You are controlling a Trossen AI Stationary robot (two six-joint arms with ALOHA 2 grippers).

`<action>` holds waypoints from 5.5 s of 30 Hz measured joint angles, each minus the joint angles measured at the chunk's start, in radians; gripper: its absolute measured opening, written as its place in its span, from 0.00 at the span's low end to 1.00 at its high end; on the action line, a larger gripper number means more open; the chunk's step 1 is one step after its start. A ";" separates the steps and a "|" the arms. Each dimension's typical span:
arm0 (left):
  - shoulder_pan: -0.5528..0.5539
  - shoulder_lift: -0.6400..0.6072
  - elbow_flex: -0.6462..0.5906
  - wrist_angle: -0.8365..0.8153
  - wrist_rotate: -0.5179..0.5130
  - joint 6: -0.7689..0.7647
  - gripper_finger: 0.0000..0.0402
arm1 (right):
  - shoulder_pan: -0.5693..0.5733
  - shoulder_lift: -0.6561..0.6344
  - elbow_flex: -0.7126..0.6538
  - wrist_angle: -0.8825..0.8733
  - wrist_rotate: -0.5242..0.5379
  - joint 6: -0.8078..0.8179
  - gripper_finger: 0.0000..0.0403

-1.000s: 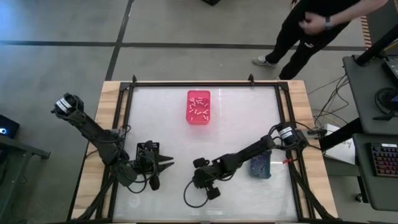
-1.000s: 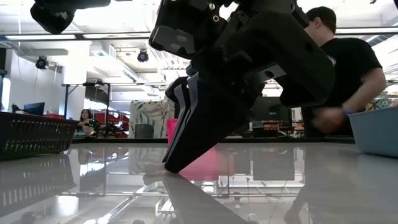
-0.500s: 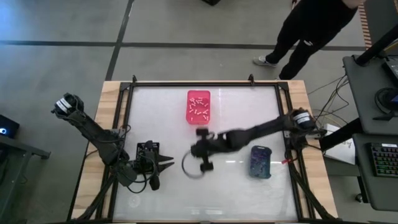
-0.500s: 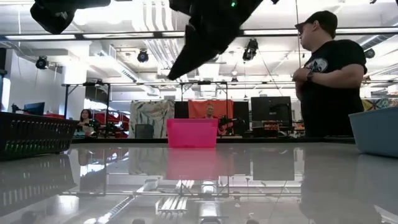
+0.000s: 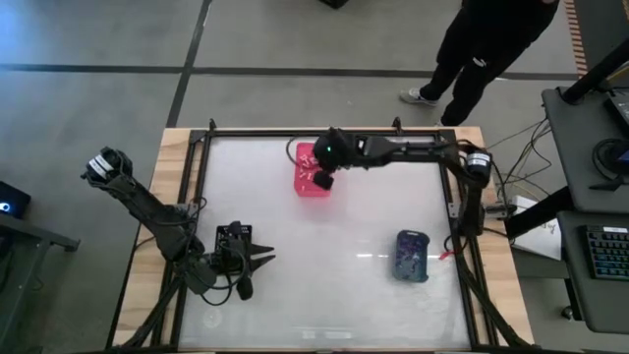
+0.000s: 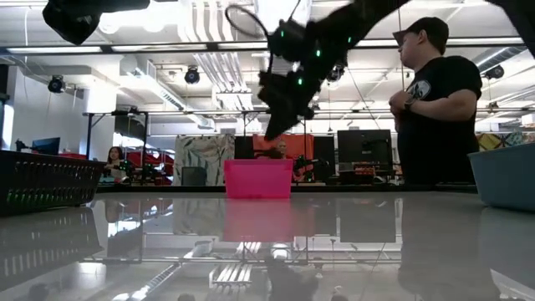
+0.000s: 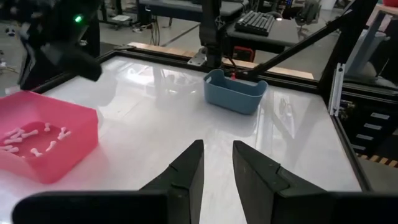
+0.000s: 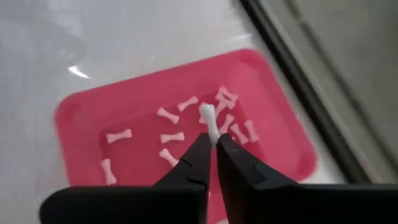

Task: Sort Halloween decoration
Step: Put the bone toy into the red bin, then return to Home Position

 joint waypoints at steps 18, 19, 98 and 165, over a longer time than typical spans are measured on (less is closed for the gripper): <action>0.329 -0.159 -0.019 -0.077 0.347 0.451 0.09 | -0.029 -0.007 -0.059 0.125 -0.199 -0.087 0.38; 0.383 -0.188 -0.031 -0.091 0.408 0.491 0.09 | -0.018 -0.021 -0.084 0.147 -0.202 -0.102 0.38; 1.032 -0.939 -0.657 0.187 1.073 0.362 0.00 | 0.130 -1.739 -1.430 0.509 -0.267 -0.189 0.35; 1.033 -0.859 -0.654 0.186 1.074 0.364 0.00 | 0.128 -1.730 -1.431 0.503 -0.267 -0.340 0.34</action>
